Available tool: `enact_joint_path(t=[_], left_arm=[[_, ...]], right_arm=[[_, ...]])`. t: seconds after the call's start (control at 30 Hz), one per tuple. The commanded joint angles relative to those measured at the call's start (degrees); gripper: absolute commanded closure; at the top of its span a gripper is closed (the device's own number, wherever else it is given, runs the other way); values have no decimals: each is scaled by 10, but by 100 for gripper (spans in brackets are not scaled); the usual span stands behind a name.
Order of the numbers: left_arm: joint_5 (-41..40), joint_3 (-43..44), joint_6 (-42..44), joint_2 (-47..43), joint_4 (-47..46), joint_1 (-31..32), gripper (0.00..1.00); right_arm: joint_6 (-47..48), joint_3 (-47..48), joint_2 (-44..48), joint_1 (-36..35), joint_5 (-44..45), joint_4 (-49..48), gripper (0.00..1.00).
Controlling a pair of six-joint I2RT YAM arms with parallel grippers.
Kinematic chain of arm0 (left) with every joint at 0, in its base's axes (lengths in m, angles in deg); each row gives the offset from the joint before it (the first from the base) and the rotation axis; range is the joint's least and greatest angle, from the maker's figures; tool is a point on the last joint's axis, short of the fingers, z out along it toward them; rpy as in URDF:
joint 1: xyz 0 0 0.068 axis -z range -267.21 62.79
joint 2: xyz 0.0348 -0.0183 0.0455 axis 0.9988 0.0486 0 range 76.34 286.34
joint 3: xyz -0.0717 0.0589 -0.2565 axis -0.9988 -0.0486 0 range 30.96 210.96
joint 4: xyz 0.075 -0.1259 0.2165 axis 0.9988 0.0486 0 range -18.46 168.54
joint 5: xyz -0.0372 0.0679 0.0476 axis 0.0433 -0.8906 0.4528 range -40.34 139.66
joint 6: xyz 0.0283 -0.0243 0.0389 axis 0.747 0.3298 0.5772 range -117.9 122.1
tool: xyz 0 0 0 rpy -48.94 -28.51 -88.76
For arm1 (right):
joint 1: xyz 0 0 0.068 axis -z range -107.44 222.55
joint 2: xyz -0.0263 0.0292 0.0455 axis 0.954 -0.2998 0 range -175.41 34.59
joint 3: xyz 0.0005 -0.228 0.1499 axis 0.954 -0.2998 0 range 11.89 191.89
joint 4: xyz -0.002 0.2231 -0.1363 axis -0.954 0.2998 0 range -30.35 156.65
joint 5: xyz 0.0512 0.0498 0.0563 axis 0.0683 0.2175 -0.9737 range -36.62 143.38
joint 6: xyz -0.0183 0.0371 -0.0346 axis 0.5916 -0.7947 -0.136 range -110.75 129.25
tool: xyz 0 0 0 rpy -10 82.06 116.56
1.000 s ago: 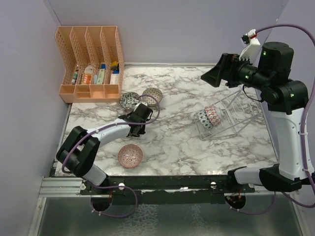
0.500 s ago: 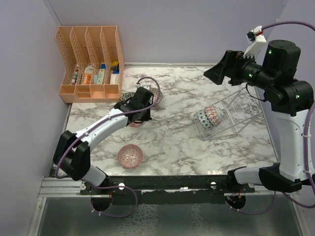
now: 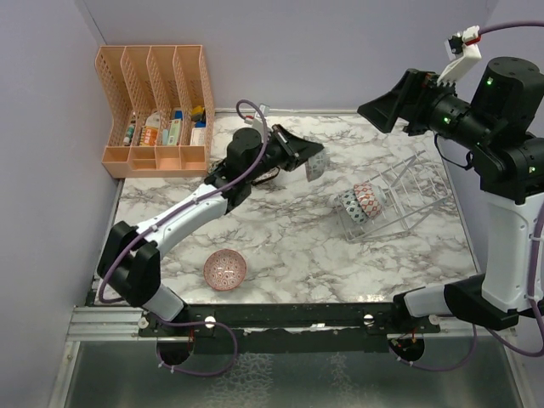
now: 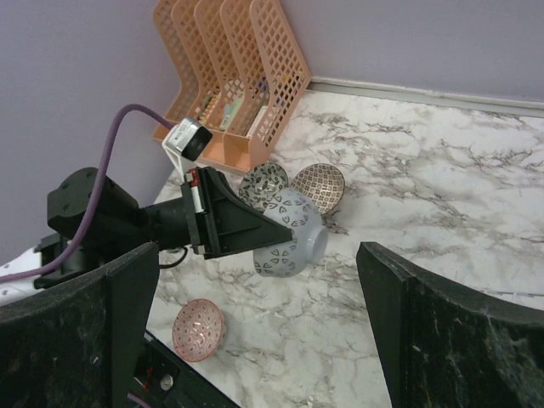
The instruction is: Load the bowls into the dish rack
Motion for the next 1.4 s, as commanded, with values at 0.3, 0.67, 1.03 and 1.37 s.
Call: enact_joint_path(t=[0.3, 0.67, 1.03, 1.37], left_arm=[[-67, 72, -305, 196, -450, 111, 100], [-122, 120, -365, 278, -455, 162, 100], [-166, 138, -373, 332, -445, 180, 100], [-180, 148, -380, 371, -446, 185, 100]], right_arm=[[-22, 4, 17, 4, 4, -8, 0], [-13, -10, 34, 3, 15, 9, 0], [-1, -10, 34, 4, 16, 23, 0], [11, -11, 29, 4, 16, 36, 0]])
